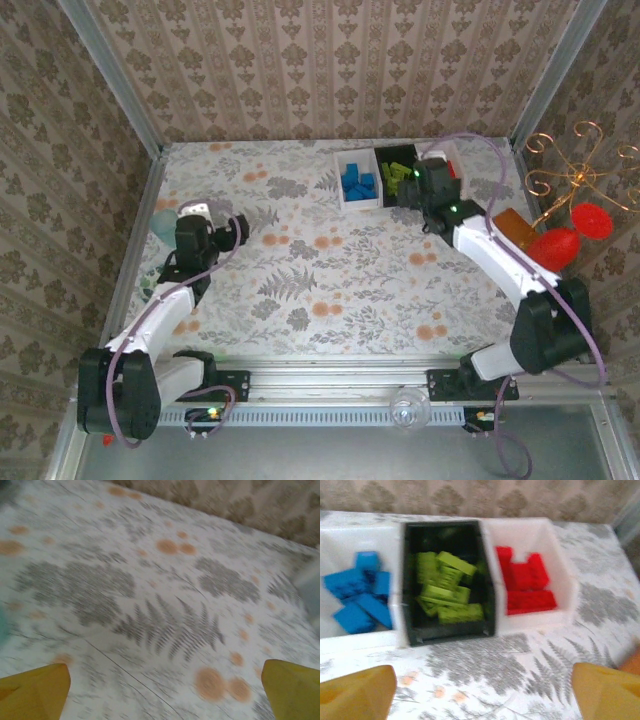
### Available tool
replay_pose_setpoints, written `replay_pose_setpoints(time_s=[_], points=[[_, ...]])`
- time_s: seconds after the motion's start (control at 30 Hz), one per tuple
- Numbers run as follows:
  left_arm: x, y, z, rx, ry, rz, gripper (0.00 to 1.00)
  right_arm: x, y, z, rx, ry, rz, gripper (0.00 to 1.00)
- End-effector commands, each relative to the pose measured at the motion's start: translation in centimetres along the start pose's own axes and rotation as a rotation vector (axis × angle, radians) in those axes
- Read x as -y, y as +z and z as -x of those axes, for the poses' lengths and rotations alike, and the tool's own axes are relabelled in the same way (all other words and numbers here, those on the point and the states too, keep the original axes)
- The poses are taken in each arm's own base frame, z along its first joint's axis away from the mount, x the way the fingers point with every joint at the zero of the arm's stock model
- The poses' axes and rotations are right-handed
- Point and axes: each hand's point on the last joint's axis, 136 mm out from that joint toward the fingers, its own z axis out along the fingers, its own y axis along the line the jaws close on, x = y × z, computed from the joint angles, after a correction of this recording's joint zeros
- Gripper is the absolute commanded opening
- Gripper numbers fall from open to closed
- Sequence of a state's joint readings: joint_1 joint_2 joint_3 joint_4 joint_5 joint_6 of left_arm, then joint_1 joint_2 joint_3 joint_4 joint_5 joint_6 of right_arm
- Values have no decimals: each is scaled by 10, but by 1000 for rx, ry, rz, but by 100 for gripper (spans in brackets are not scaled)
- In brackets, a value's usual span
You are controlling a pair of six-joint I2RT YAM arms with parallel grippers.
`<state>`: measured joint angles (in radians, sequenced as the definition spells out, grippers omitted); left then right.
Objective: Sort the legos into containers by color
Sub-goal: Reset both arms
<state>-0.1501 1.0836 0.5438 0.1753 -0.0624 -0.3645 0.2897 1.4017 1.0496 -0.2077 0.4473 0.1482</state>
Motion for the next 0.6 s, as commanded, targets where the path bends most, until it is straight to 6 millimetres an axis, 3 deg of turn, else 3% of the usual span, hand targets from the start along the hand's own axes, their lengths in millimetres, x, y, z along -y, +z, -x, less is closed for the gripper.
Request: replay_pose_setpoints(time_s=[0.0,0.23,0.37,0.57], points=[[-25,-7,43,178,63,131,100,34,-2,-14,81,-1,-136,100],[-53,7,30,188,190,224,100,59,13,-60,93,19,-177,100],[-55,18,20,208,257,192,100,63,27,-81,103,-3,-166,100],[-59,32,11,176,329,175,100,66,37,-86,190,71,-69,100]])
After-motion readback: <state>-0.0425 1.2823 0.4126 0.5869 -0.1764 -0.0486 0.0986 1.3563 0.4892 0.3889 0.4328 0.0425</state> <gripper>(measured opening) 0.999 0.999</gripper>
